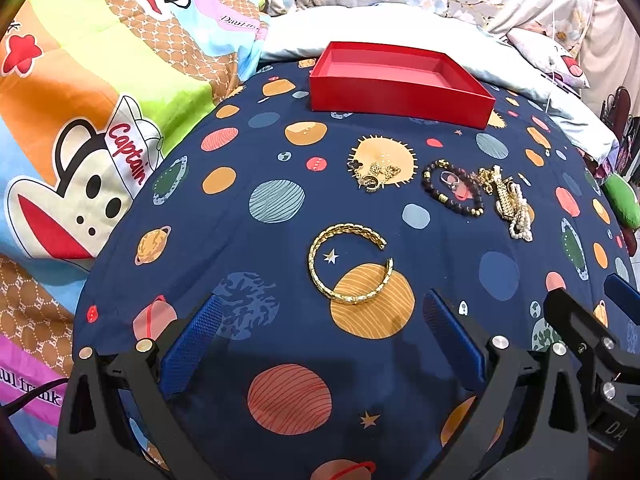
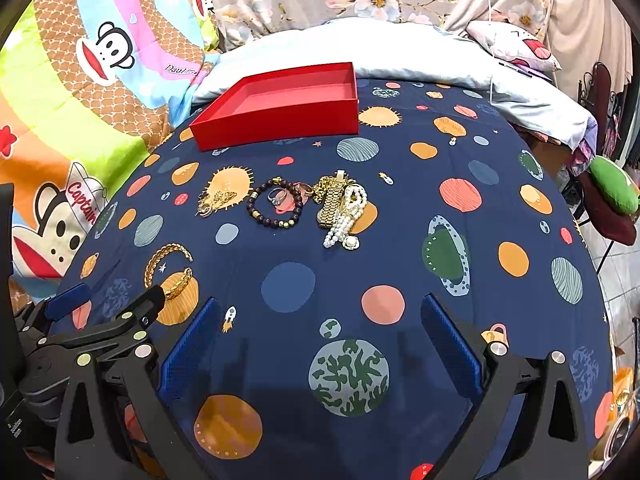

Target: Organize jewelry

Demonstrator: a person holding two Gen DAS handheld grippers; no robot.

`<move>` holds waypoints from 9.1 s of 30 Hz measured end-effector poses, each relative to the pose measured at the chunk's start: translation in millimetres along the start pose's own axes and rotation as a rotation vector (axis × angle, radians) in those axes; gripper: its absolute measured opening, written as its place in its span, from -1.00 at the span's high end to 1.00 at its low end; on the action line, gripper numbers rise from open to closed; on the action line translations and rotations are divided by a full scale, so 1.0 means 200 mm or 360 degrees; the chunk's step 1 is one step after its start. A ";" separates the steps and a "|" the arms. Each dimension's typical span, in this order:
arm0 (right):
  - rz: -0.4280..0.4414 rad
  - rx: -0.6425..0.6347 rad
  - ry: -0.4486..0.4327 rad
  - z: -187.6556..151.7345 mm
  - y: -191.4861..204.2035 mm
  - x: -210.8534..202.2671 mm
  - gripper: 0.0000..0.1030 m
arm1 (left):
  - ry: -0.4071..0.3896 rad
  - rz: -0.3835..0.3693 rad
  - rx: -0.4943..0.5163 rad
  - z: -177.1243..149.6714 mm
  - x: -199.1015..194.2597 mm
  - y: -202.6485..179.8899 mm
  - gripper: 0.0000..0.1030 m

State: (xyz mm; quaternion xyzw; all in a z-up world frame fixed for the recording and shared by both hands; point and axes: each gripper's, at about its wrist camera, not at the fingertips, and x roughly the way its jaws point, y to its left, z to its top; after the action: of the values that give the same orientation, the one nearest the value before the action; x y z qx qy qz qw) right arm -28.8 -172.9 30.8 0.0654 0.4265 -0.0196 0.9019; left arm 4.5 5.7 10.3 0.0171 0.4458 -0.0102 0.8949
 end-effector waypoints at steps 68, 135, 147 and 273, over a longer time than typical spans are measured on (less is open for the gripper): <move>-0.0014 0.0081 0.0064 0.02 -0.07 0.11 -0.90 | 0.0109 -0.0055 -0.0134 -0.01 0.18 0.08 -0.90; 0.0175 0.0180 -0.0084 0.32 -0.25 0.02 0.85 | -0.0083 -0.0289 0.0017 0.22 0.02 -0.05 -0.06; 0.0316 0.0161 -0.0212 0.78 -0.24 0.12 0.85 | -0.0263 -0.0324 0.0056 0.68 0.04 -0.09 -0.06; 0.0315 0.0238 0.0145 0.17 -0.27 0.26 0.80 | 0.0133 -0.0395 -0.0010 0.33 0.34 -0.17 -0.30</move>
State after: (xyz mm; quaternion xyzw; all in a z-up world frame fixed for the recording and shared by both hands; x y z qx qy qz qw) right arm 24.7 -230.6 6.7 0.1751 0.4559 0.0406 0.8717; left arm 97.0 -30.9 -5.3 -0.0406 0.4815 -0.1188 0.8674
